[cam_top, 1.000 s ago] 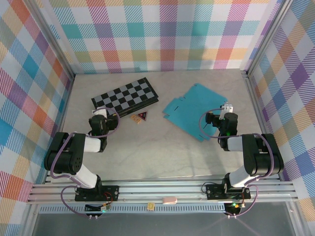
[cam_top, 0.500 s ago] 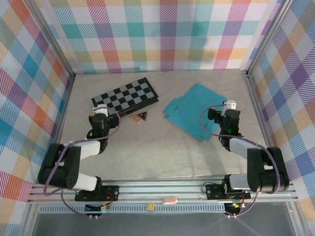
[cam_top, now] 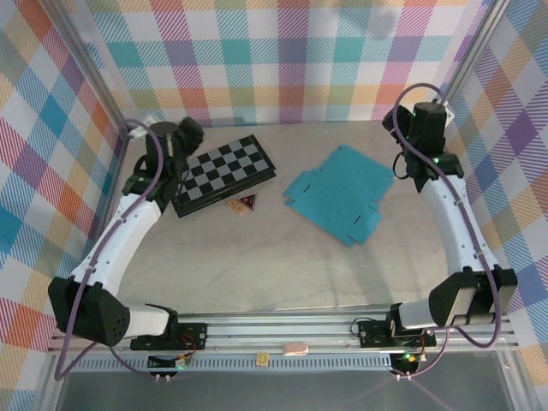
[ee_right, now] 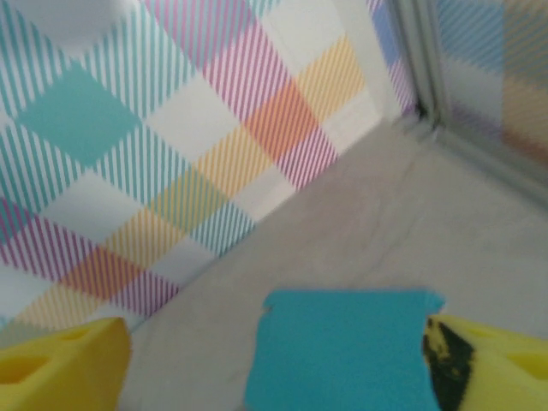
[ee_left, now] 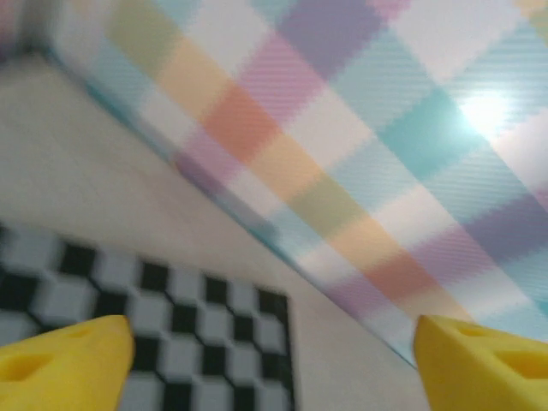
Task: Fold the paper box
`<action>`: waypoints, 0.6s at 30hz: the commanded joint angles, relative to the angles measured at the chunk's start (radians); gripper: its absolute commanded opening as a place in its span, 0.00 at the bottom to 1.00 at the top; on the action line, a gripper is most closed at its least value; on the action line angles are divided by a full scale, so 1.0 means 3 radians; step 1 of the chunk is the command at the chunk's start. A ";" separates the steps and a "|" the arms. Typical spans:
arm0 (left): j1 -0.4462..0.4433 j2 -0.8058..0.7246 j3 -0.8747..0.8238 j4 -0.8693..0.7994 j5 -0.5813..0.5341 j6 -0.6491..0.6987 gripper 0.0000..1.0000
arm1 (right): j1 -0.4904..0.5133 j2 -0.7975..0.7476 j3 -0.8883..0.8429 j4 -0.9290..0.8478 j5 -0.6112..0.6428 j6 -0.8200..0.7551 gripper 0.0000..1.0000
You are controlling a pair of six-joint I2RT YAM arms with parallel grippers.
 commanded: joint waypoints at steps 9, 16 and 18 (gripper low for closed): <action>-0.1348 0.1340 -0.0320 0.0697 0.1487 -0.1379 0.57 | 0.0015 0.0438 -0.0542 -0.0732 -0.1865 0.0387 0.73; -0.1495 0.2012 -0.0221 0.1228 0.1462 -0.1674 0.55 | -0.0078 0.0940 -0.0270 -0.0895 -0.2040 0.0094 0.73; -0.1494 0.2103 -0.0218 0.1357 0.1424 -0.1712 0.55 | -0.0129 0.1079 -0.0216 -0.0930 -0.2092 0.0087 0.72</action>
